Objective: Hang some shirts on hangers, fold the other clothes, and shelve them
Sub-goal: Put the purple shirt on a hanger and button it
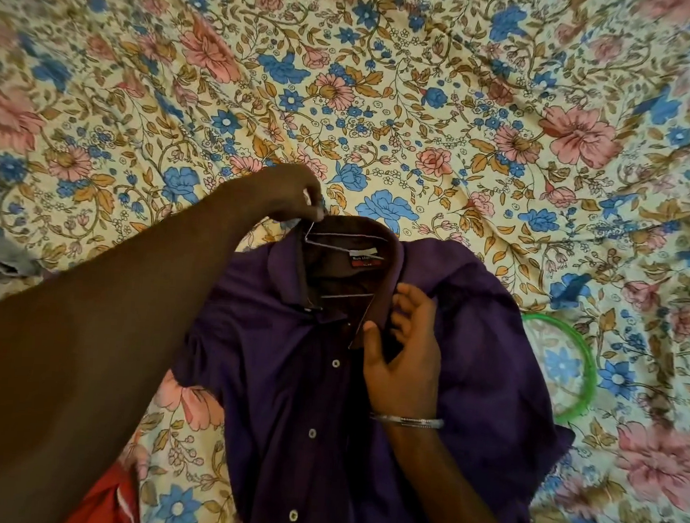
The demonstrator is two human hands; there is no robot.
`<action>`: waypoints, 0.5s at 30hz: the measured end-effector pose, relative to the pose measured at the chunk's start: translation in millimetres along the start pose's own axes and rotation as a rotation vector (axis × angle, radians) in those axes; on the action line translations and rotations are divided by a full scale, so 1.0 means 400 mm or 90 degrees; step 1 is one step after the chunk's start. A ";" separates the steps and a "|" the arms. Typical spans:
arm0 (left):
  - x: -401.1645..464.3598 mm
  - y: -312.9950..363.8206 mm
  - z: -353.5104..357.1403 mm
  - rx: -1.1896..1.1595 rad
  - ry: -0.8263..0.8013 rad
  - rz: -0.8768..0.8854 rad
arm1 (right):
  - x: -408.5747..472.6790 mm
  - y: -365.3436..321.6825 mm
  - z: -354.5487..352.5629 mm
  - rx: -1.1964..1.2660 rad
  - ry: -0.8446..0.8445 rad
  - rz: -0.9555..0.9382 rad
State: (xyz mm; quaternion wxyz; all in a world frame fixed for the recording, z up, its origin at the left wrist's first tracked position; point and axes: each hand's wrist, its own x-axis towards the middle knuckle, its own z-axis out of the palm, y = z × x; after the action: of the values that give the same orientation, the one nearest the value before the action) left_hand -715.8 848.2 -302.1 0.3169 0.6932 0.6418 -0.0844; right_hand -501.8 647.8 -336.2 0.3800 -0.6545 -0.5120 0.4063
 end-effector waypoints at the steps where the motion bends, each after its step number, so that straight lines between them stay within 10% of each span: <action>1: 0.003 0.006 -0.012 -0.040 0.051 0.020 | -0.004 -0.002 0.002 0.009 -0.001 -0.014; 10: -0.129 0.079 0.124 -0.221 0.594 0.047 | -0.055 0.009 0.020 -0.271 0.010 -0.074; 15: -0.437 0.131 0.479 -0.016 0.302 -0.149 | -0.084 0.067 0.021 -0.486 -0.147 -0.015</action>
State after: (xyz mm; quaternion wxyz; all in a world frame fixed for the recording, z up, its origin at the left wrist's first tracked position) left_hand -639.3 598.3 -343.6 0.1541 0.6106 0.7751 0.0522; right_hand -505.0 610.4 -359.2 0.0537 -0.6926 -0.6733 0.2532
